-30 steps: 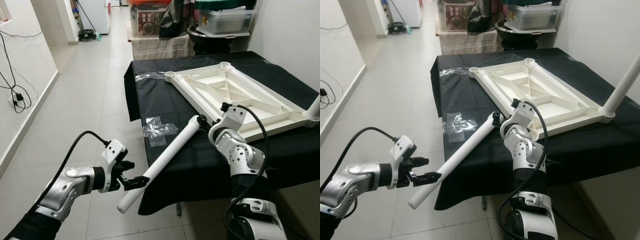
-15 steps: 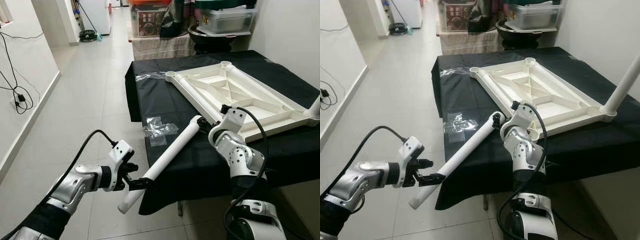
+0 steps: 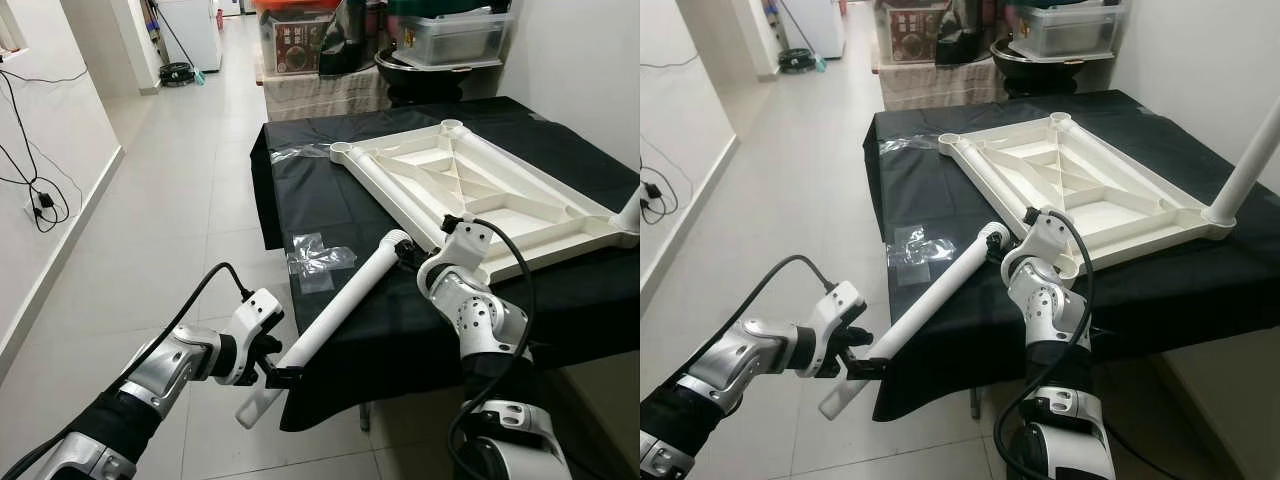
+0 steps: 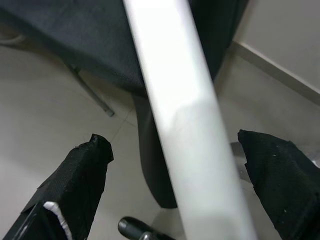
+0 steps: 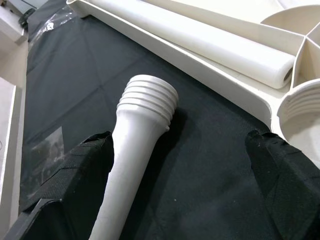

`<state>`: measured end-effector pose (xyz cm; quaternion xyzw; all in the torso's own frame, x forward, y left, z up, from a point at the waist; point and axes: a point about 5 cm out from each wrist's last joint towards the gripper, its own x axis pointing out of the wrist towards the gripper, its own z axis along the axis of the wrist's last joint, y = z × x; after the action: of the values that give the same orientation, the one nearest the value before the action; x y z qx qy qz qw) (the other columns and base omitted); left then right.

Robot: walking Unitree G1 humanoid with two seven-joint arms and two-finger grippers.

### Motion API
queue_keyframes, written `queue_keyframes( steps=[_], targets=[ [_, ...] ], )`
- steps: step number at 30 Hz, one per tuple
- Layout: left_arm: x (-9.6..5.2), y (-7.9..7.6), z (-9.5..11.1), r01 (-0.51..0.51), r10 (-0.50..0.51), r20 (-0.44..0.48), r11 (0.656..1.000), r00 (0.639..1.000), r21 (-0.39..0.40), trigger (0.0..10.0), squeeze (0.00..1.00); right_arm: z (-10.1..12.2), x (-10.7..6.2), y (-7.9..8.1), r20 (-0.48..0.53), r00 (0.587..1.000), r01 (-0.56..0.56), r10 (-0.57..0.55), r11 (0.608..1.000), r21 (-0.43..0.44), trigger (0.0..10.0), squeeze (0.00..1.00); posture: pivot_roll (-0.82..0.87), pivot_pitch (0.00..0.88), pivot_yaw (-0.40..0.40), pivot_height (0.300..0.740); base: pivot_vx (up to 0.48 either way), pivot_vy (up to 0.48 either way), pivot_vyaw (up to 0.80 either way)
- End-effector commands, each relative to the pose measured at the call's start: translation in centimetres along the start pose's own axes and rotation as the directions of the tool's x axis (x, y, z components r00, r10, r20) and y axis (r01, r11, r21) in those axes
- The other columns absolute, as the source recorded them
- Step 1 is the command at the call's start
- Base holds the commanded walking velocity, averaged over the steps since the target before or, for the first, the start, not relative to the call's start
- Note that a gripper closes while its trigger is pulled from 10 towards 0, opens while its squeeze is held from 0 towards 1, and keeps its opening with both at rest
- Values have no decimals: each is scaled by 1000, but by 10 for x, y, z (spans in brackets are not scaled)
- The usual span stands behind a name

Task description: Building children table

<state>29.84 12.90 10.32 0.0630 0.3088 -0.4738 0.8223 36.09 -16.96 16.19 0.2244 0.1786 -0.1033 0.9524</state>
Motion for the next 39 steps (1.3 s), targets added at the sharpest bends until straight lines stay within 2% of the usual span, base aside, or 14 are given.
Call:
queue_keyframes(
  steps=[1,7,19,20,23,24,25,26,27,28,31,32,39],
  targets=[
    [1,1,-1,-7,7,-23,1000,1000,0,10000,0,-7,1,-3,-27,1000,10,-9,1000,25,10000,0,33,0,39,740,0,0,0],
    [0,4,-2,0,0,-35,1000,999,7,10000,0,-10,1,-3,-39,999,16,-14,999,33,10000,0,32,0,41,740,0,0,0],
    [5,0,-5,59,-58,-71,998,996,15,10000,0,-12,1,-4,-52,998,27,-25,999,47,10000,0,32,0,45,740,0,0,0],
    [6,-1,-5,64,-62,-75,998,995,17,9765,0,-13,1,-4,-53,998,29,-26,998,49,10000,0,32,0,45,740,0,0,0],
    [6,-2,-8,78,-76,-96,997,992,17,10000,0,-13,1,-5,-59,998,32,-28,998,56,10000,0,30,0,46,740,0,0,0],
    [7,-2,-12,89,-87,-118,996,989,13,9294,0,-13,1,-5,-63,998,34,-30,997,63,10000,0,30,0,46,740,0,0,0],
    [7,-2,-12,89,-87,-118,996,989,13,9294,0,-13,1,-5,-63,998,34,-30,997,63,10000,0,30,0,46,740,0,0,0],
    [7,-2,-13,90,-88,-125,996,988,13,8588,0,-13,1,-6,-63,998,35,-31,997,65,10000,0,30,0,46,740,0,0,0],
    [7,-2,-13,90,-88,-125,996,988,13,8588,0,-13,1,-6,-63,998,35,-31,997,65,10000,0,30,0,46,740,0,0,0],
    [7,-2,-14,91,-88,-130,996,988,12,2275,0,-13,1,-6,-63,997,36,-32,997,66,10000,0,30,0,46,740,0,0,0],
    [6,-2,-14,93,-90,-132,996,987,10,2275,0,-12,0,-7,-62,997,39,-35,997,68,10000,0,29,0,49,740,0,0,0],
    [6,-1,-14,88,-85,-134,996,987,13,0,0,-12,0,-7,-61,997,42,-37,997,70,10000,0,29,0,49,740,0,0,0],
    [4,3,-12,67,-64,-122,998,990,21,0,0,-11,0,-7,-64,997,46,-41,996,72,10000,0,30,0,43,740,0,0,0]
  ],
)
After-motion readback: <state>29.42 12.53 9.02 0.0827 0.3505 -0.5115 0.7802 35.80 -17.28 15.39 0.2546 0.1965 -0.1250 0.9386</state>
